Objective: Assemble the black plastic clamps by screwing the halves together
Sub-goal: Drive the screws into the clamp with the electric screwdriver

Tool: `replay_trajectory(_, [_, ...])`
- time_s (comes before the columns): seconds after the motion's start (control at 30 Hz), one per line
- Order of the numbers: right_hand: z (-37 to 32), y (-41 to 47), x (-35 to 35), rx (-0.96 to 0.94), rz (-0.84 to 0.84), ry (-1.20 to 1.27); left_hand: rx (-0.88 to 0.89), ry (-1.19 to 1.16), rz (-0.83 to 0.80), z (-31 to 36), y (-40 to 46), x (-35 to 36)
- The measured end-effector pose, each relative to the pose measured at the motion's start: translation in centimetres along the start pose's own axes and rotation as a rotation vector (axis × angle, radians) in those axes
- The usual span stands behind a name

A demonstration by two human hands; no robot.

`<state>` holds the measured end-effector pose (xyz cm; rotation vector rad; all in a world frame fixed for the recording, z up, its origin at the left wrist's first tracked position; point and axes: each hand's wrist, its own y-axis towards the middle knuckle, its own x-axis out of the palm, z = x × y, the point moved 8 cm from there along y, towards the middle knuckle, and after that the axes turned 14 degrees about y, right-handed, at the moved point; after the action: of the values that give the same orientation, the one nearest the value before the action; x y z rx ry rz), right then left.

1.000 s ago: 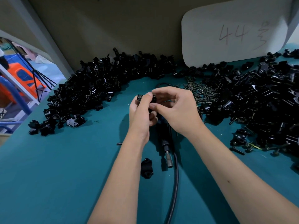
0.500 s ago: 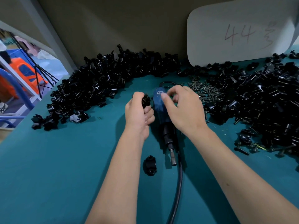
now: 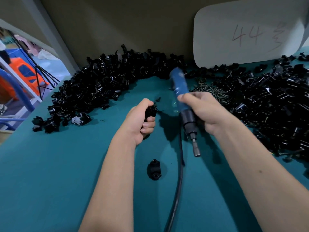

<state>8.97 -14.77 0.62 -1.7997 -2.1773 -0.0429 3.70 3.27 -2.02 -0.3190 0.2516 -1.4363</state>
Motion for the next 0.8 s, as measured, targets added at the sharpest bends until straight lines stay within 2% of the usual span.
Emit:
replay_trajectory(0.07, [-0.9,-0.1,-0.4,0.016,-0.028,0.221,0.0,0.055,-0.026,0.0,0.0,0.2])
replay_trajectory(0.17, [-2.8,-0.5,0.1,-0.041,-0.152,0.687,0.008,0.144,-0.063,0.0,0.0,0.6])
replay_trajectory(0.33, [-4.9,-1.3,0.2,-0.138,-0.298,0.966,0.007,0.241,-0.093,0.0,0.0,1.0])
replay_trajectory(0.5, [-4.7,-1.3,0.7,0.093,-0.302,1.325,0.007,0.293,-0.076,0.1,-0.1,1.1])
replay_trajectory(0.57, [-4.2,-1.2,0.6,0.171,-0.291,1.362,0.009,0.298,-0.066,0.1,-0.1,1.1])
replay_trajectory(0.63, [-3.8,-1.1,0.4,0.158,-0.234,1.31,0.01,0.309,-0.07,0.1,-0.1,1.1])
replay_trajectory(0.73, [-4.2,-1.0,-0.7,-0.038,-0.053,1.218,0.004,0.352,-0.115,-0.1,-0.2,1.4])
replay_trajectory(0.8, [-5.2,-1.4,-1.1,-0.174,-0.001,1.113,0.008,0.387,-0.152,-0.1,-0.3,1.7])
